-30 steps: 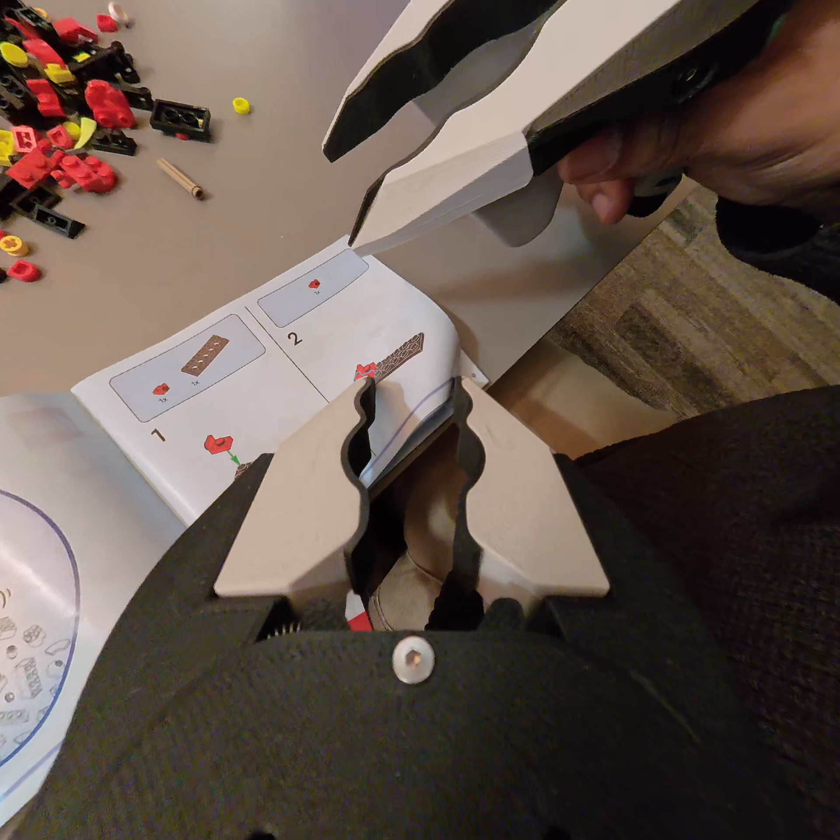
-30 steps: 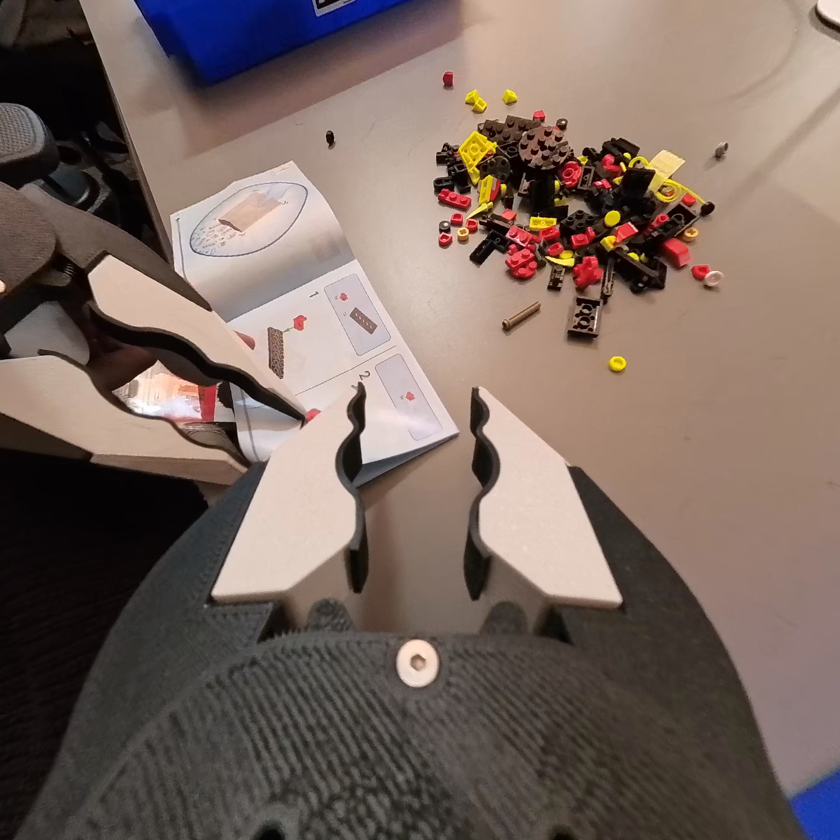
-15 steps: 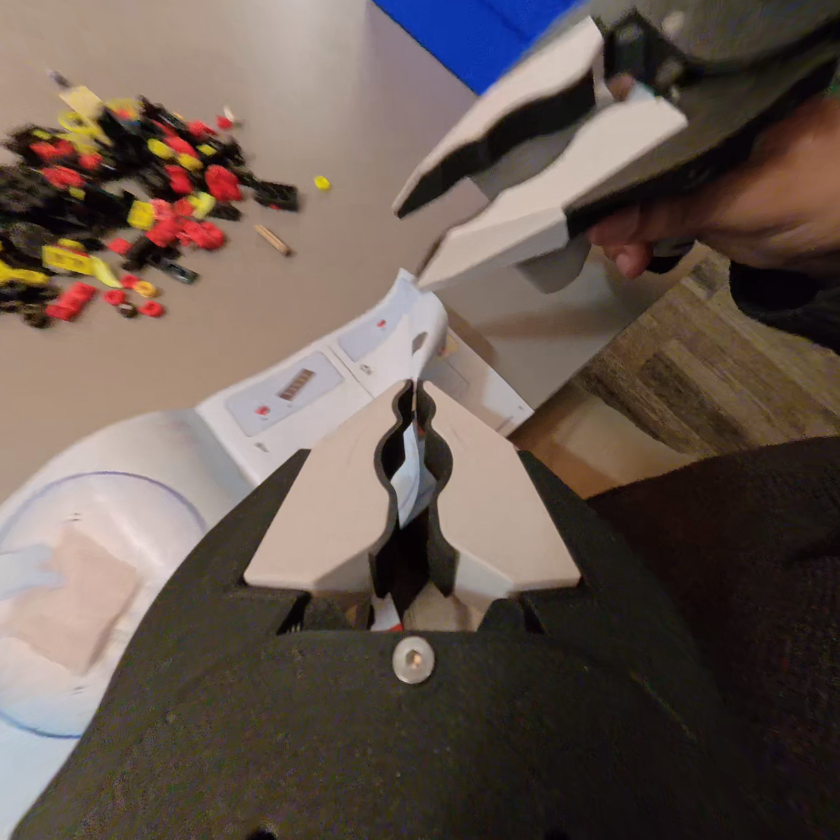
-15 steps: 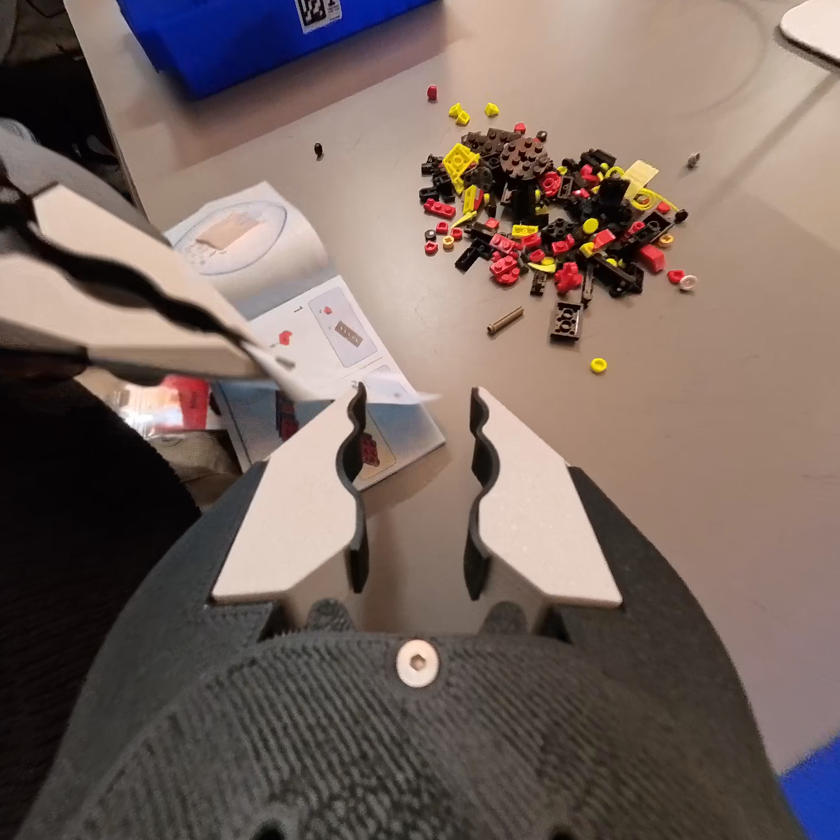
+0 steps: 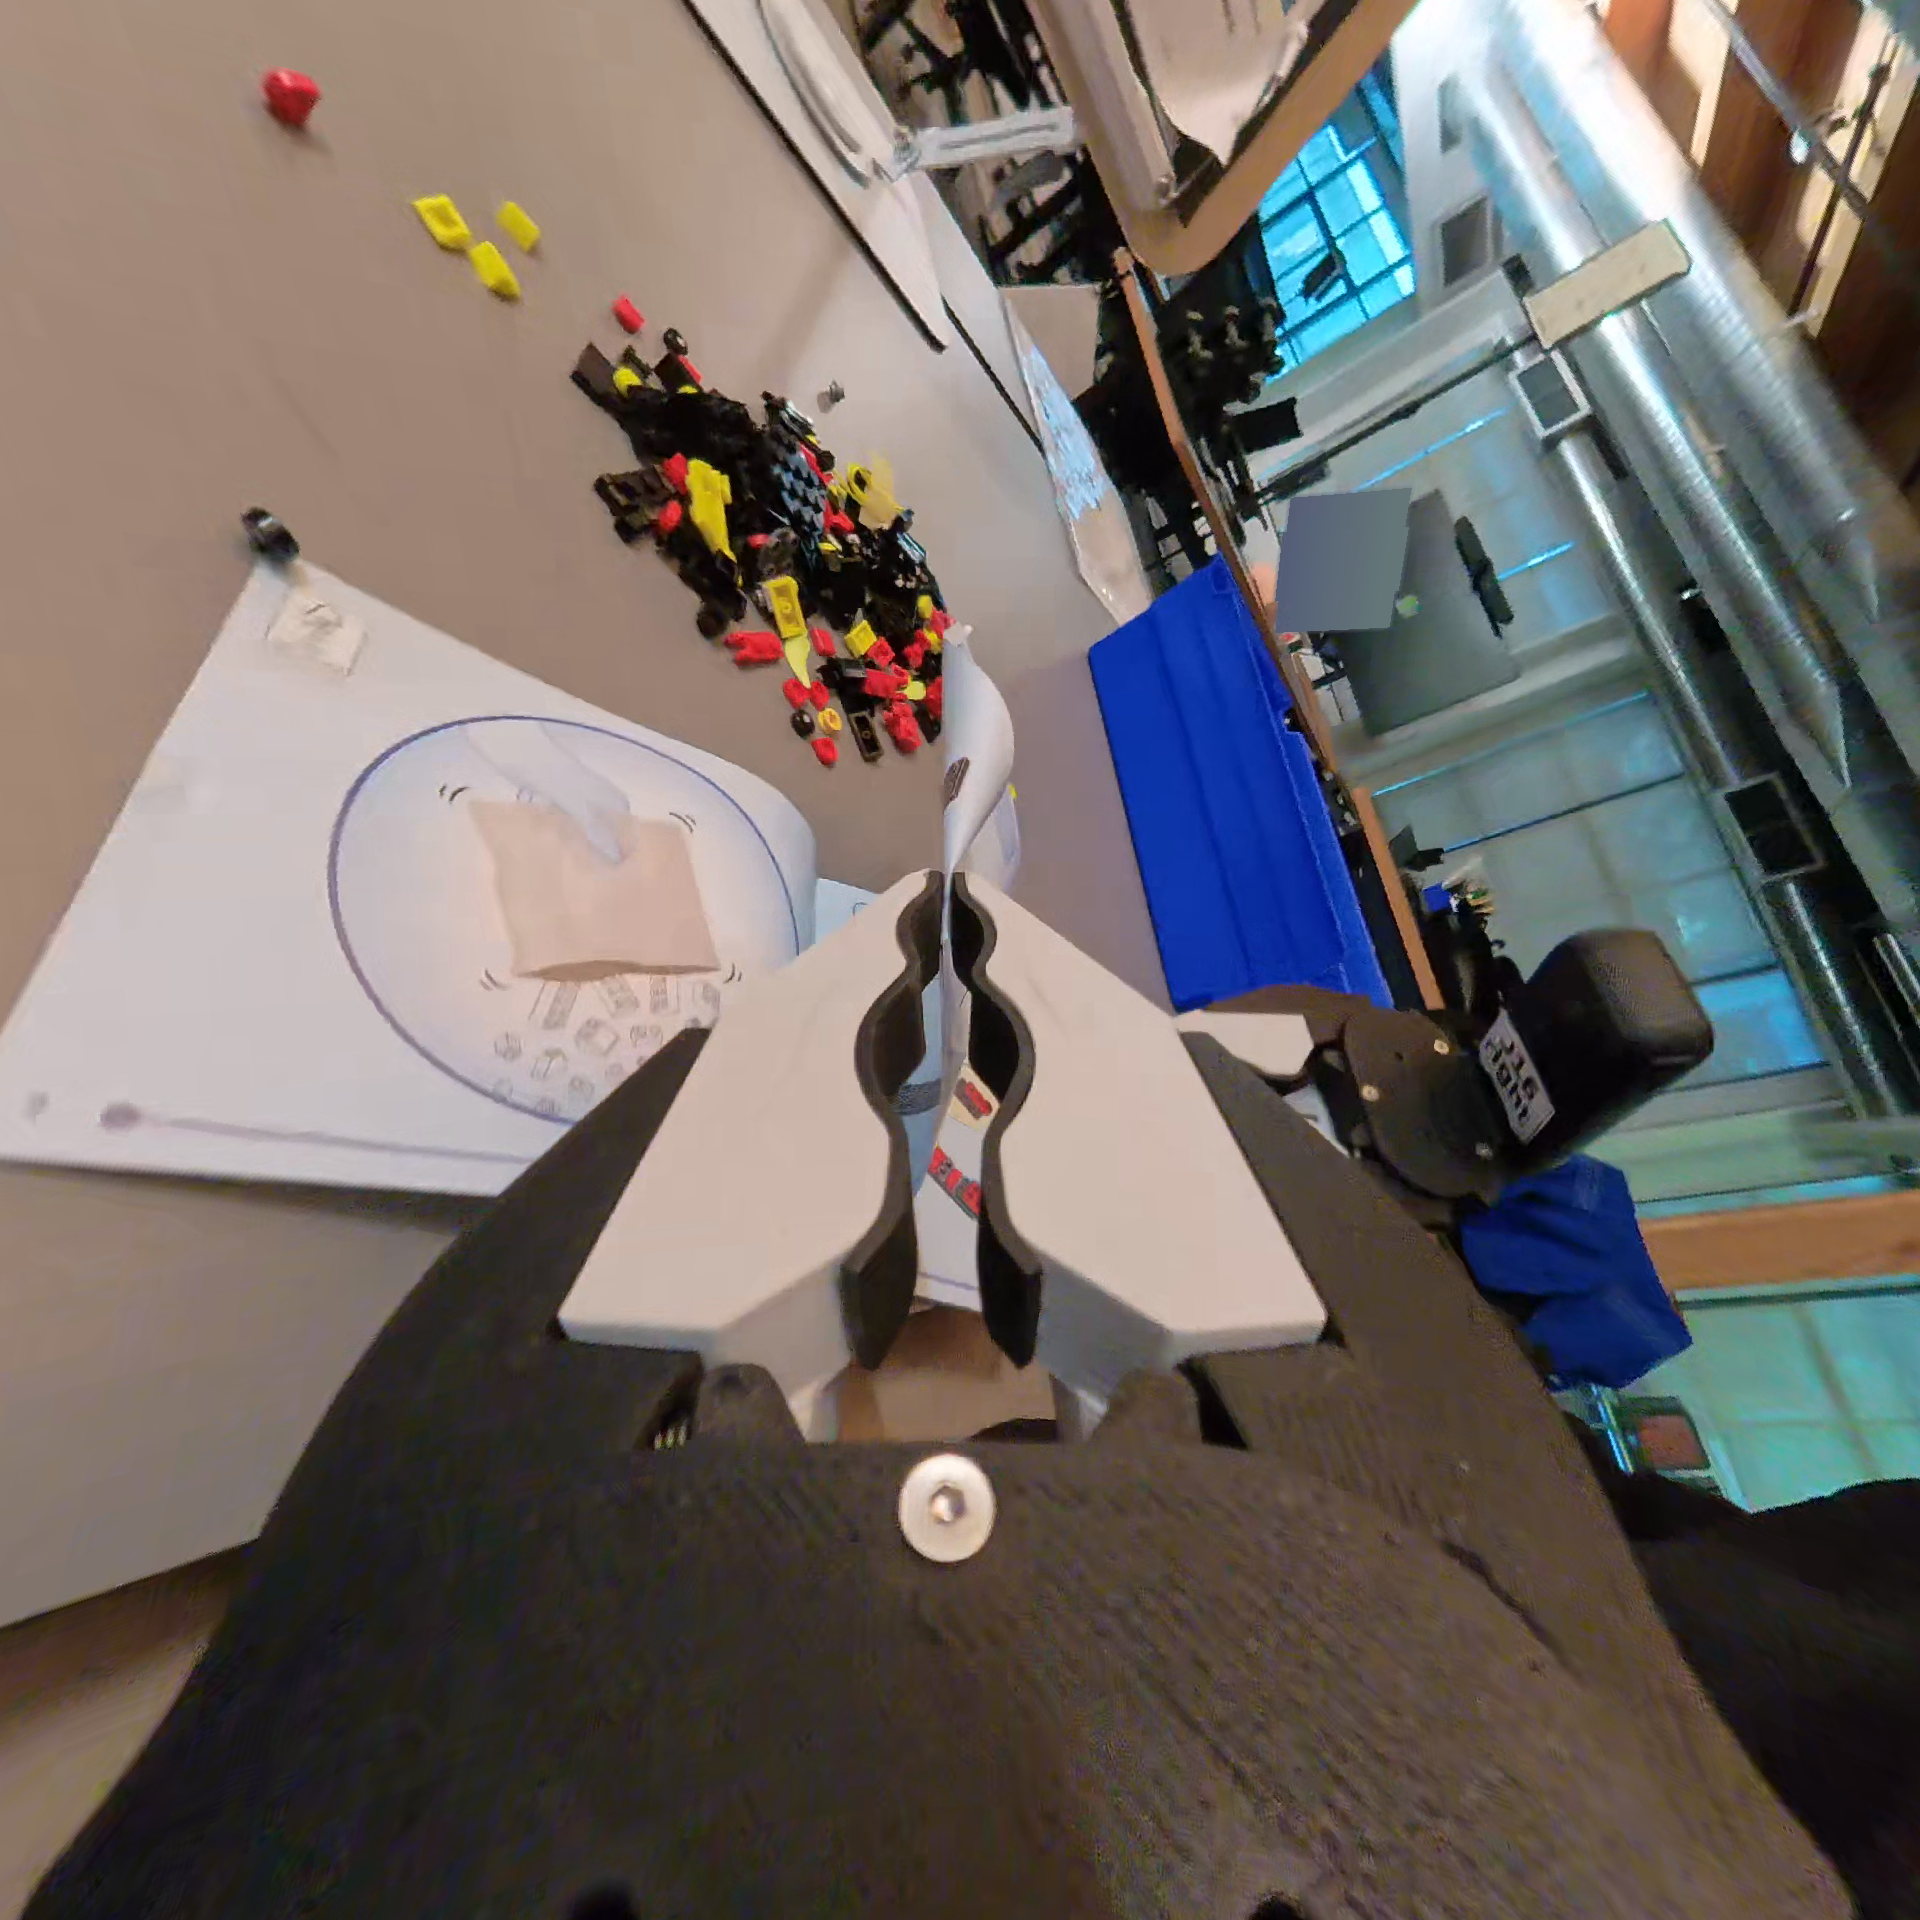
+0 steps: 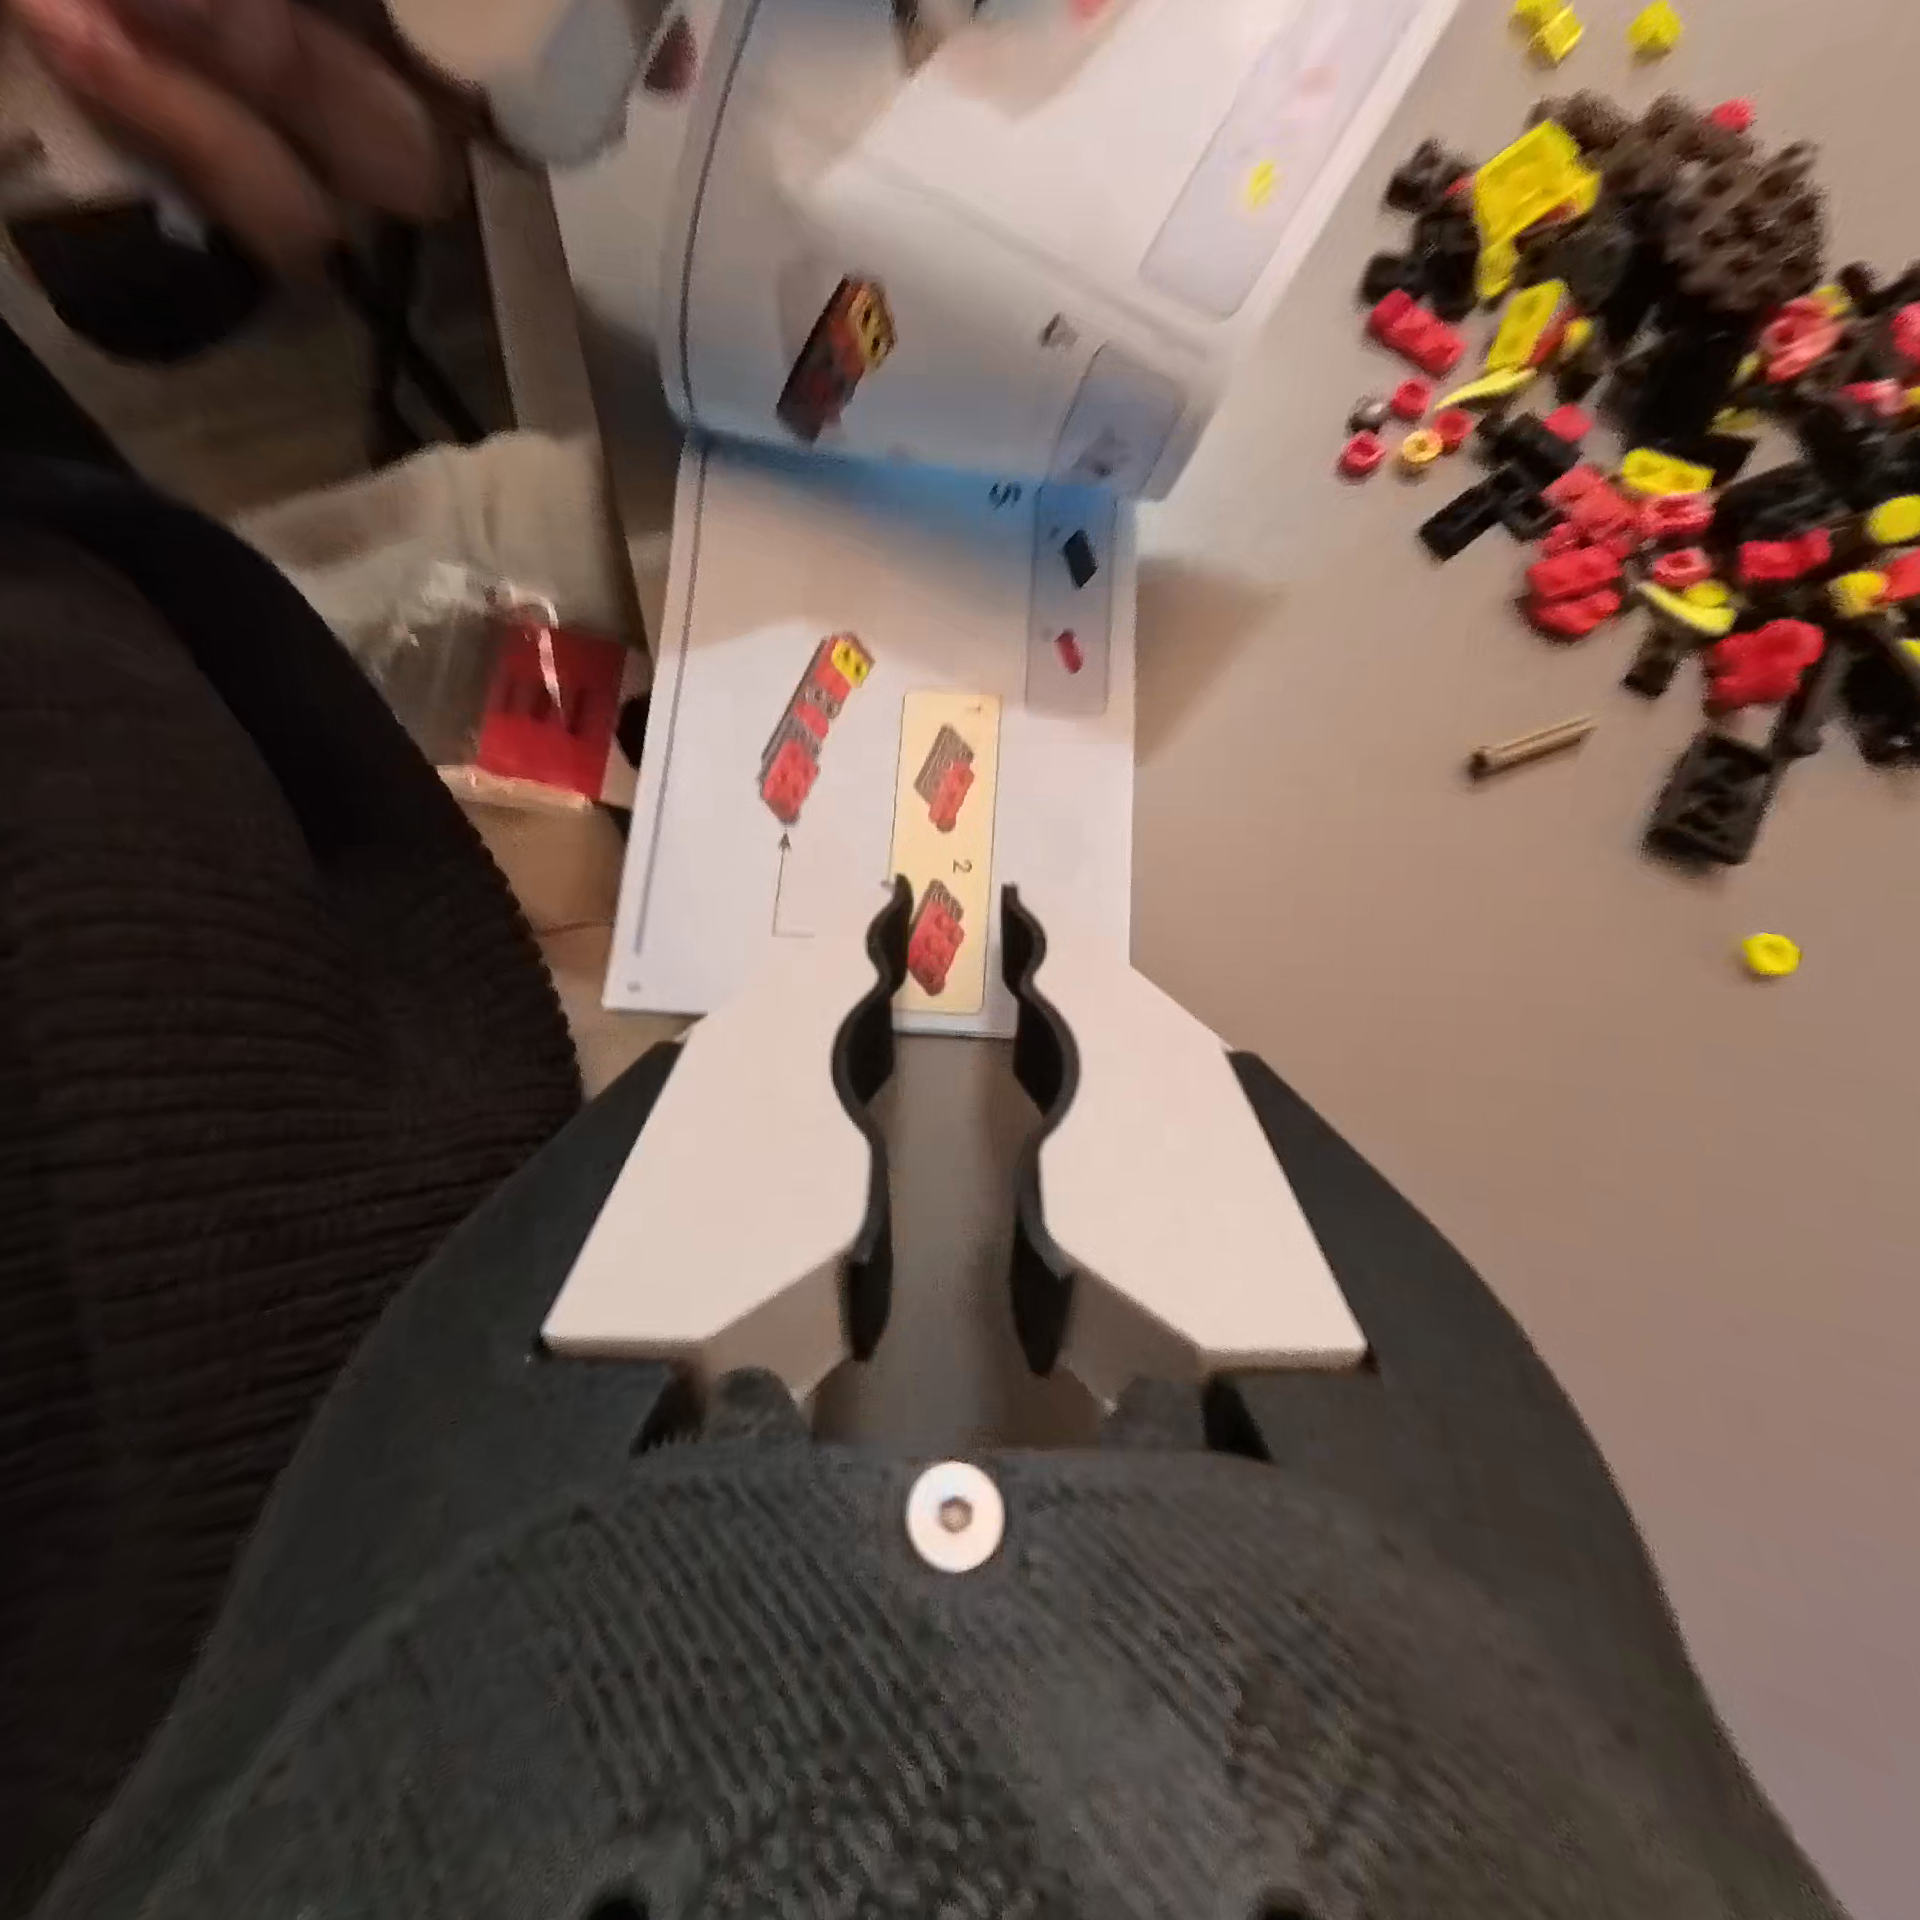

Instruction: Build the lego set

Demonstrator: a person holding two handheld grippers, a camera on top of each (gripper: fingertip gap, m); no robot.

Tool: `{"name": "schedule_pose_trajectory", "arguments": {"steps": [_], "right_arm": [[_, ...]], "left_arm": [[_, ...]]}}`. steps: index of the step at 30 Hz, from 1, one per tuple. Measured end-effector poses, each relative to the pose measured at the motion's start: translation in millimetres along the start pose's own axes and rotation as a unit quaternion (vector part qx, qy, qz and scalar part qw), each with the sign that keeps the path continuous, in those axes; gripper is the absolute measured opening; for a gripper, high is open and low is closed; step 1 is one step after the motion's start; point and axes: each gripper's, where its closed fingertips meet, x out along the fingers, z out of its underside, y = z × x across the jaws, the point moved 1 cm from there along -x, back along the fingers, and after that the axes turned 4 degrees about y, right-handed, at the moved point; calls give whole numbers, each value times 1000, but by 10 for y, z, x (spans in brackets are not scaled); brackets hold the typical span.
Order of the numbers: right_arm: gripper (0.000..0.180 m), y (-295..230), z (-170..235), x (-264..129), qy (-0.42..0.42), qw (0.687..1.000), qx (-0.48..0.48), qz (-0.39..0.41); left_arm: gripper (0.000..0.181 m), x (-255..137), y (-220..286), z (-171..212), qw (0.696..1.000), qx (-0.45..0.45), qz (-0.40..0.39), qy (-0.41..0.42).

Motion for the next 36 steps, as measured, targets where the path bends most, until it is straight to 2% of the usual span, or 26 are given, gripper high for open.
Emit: {"name": "schedule_pose_trajectory", "arguments": {"steps": [6,18,36], "right_arm": [[10,4,70,53,-20,1000,-10,0],[1,72,98,19,-18,1000,13,-1],[0,87,99,19,-12,1000,26,-7]], "left_arm": [[0,-32,-50,-104,1000,18,-17,15],[0,-73,-101,-233,999,-22,-3,29],[0,-122,-88,-331,998,-45,24,49]]}}
